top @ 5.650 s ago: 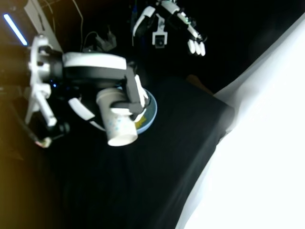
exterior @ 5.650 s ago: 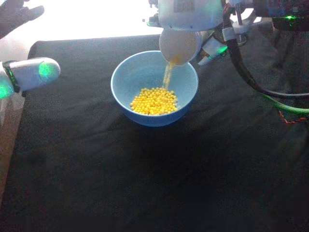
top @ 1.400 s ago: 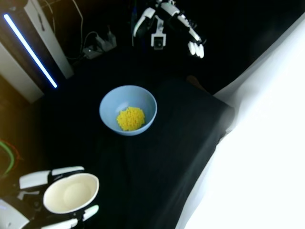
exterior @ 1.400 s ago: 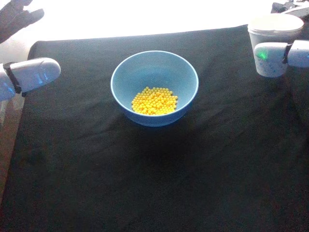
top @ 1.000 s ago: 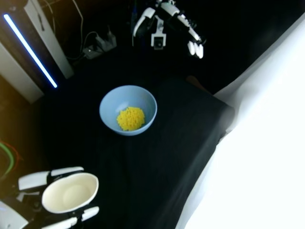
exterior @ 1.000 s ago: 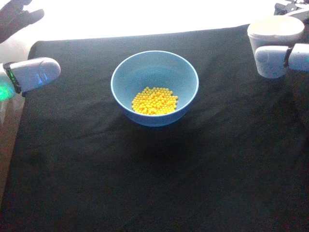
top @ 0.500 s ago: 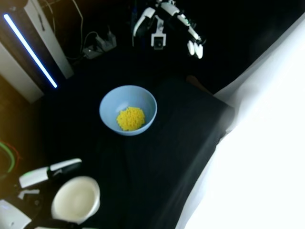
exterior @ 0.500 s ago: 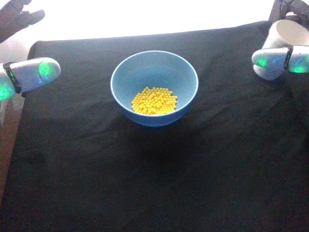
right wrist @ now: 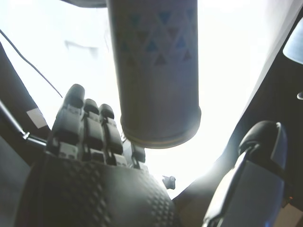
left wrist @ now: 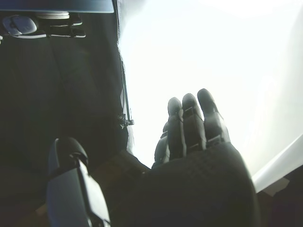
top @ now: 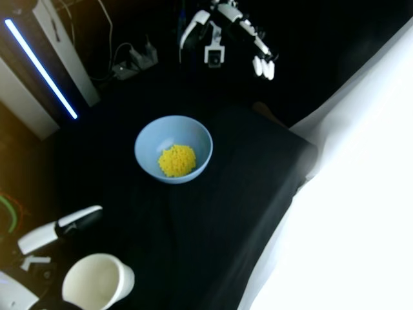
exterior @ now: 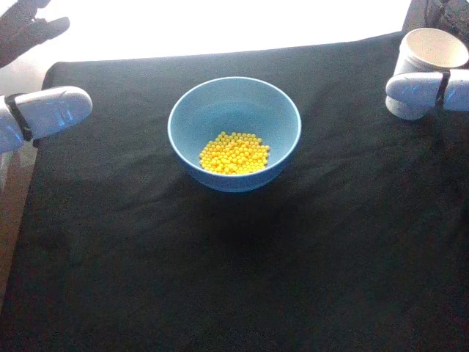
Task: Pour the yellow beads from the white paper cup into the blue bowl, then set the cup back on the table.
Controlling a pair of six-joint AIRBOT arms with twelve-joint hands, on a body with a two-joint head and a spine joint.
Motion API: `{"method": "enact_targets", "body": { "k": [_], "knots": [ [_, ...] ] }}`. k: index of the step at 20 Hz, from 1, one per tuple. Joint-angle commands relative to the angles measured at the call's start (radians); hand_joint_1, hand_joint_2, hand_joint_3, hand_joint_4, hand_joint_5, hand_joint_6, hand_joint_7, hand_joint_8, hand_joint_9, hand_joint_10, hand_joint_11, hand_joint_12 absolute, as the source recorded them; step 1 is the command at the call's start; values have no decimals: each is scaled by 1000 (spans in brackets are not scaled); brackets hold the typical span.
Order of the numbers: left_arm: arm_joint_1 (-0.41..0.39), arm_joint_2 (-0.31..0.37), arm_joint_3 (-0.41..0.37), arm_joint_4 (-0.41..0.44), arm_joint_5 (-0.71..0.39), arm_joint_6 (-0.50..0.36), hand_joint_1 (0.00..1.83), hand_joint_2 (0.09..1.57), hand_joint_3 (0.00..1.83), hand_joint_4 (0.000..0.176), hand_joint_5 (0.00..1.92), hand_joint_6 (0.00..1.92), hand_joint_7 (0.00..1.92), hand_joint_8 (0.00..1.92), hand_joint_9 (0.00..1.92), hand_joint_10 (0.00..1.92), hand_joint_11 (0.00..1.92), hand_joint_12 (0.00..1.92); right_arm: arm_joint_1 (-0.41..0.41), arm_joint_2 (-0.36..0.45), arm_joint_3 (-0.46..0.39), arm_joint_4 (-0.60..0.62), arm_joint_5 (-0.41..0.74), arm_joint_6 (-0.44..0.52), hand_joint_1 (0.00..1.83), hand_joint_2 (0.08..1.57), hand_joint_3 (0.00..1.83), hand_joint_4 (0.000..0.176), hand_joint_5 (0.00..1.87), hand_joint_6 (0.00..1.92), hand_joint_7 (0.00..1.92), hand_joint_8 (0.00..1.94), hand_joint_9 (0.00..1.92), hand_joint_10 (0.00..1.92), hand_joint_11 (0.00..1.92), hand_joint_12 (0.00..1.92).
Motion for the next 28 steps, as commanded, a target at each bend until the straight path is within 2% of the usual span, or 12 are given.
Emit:
{"method": "enact_targets", "body": {
  "k": [1, 8, 9, 11, 12, 14, 15, 16, 19, 20, 25, 28],
  "knots": [
    [-6, -5, 5, -11, -124, -8, 438, 840, 2, 44, 0, 0, 321, 0, 232, 1, 0, 515, 3, 8, 6, 11, 122, 19, 835, 516, 0, 176, 53, 2, 71, 1, 0, 0, 0, 96],
    [-6, -9, 7, -11, -119, -8, 447, 831, 0, 87, 0, 0, 310, 0, 211, 0, 0, 467, 4, -10, 4, -3, 122, 34, 811, 476, 0, 176, 67, 0, 76, 1, 0, 0, 0, 170],
    [-7, -9, 7, -11, -118, -8, 450, 826, 0, 89, 0, 0, 301, 0, 207, 0, 0, 464, 4, -13, 4, -8, 122, 36, 811, 474, 0, 176, 84, 4, 77, 0, 1, 0, 0, 303],
    [-8, -9, 8, -11, -117, -8, 454, 831, 0, 75, 0, 0, 294, 0, 200, 0, 0, 461, 7, -16, 4, -14, 123, 39, 778, 488, 2, 176, 55, 4, 40, 4, 11, 1, 0, 495],
    [-10, -10, 8, -10, -115, -8, 450, 833, 0, 75, 0, 0, 291, 0, 198, 0, 0, 436, 9, -17, 4, -17, 123, 39, 809, 507, 2, 176, 54, 1, 14, 11, 1, 0, 0, 330],
    [-13, -14, 9, -7, -111, -8, 437, 835, 1, 66, 0, 0, 297, 2, 205, 3, 0, 429, 10, -18, 4, -18, 123, 41, 807, 534, 4, 176, 35, 6, 5, 2, 0, 0, 0, 218],
    [-13, -15, 10, -7, -111, -8, 435, 834, 0, 81, 0, 0, 297, 2, 200, 1, 0, 430, 10, -18, 4, -18, 123, 41, 786, 530, 1, 176, 31, 1, 36, 2, 26, 2, 0, 314],
    [-14, -16, 10, -7, -110, -8, 447, 833, 0, 84, 0, 0, 300, 2, 200, 0, 0, 410, 14, -19, 4, -18, 123, 42, 782, 516, 0, 176, 38, 0, 49, 1, 34, 2, 0, 375],
    [-16, -16, 12, -6, -108, -8, 453, 840, 1, 82, 0, 0, 297, 0, 199, 0, 0, 448, 31, -22, 3, -30, 123, 42, 751, 517, 3, 176, 15, 4, 26, 0, 16, 5, 0, 273],
    [-18, -16, 12, -4, -108, -8, 465, 829, 0, 95, 0, 0, 299, 0, 193, 0, 0, 436, 37, -23, 4, -34, 122, 42, 716, 521, 4, 176, 20, 5, 4, 0, 2, 0, 0, 276],
    [-24, -17, 14, 0, -103, -7, 432, 824, 0, 79, 0, 0, 315, 4, 200, 3, 0, 455, 50, -16, 3, -51, 122, 43, 695, 544, 4, 176, 20, 0, 10, 1, 1, 0, 0, 385],
    [-24, -17, 14, 0, -104, -7, 436, 817, 0, 92, 0, 0, 309, 0, 189, 1, 0, 434, 50, -6, 2, -55, 120, 43, 752, 524, 0, 176, 30, 0, 5, 0, 0, 0, 0, 344]
  ]
}}
